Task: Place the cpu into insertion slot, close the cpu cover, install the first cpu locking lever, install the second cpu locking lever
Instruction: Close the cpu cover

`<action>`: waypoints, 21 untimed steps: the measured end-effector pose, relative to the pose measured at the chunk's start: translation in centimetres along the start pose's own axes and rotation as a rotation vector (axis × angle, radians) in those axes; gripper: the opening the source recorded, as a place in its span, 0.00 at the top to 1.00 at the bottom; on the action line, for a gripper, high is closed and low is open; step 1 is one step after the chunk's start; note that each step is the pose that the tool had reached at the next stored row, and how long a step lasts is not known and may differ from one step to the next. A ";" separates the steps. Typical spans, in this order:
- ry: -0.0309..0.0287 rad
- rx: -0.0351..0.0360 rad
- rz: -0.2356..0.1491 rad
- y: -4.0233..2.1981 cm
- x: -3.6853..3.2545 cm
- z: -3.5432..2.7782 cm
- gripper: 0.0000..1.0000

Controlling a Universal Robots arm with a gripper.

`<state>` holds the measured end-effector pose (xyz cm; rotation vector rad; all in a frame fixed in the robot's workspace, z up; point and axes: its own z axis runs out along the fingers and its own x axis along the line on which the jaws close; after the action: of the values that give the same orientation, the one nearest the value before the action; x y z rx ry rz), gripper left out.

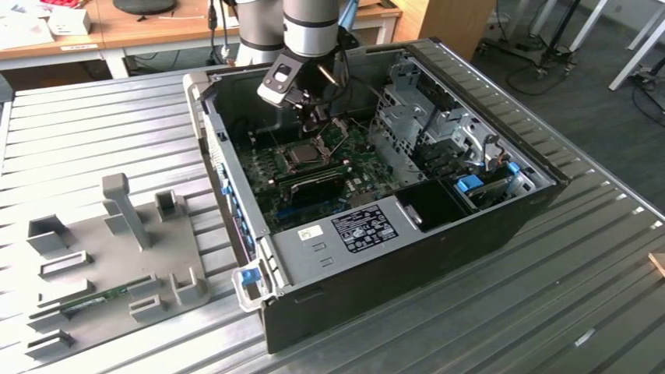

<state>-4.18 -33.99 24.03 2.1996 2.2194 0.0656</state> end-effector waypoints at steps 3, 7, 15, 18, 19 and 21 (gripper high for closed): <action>0.0005 0.0002 0.000 -0.02 0.00 -0.01 0.89; 0.0021 0.0000 0.000 -0.01 0.00 -0.20 0.89; 0.0022 0.0001 0.000 0.04 0.03 -1.37 0.89; 0.0021 0.0002 0.000 0.05 0.03 -1.75 0.89; 0.0022 0.0002 0.000 0.06 0.03 -1.83 0.89; 0.0024 0.0000 0.000 0.06 0.04 -1.87 0.89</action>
<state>-4.19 -33.98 25.90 2.2009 2.2205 0.0683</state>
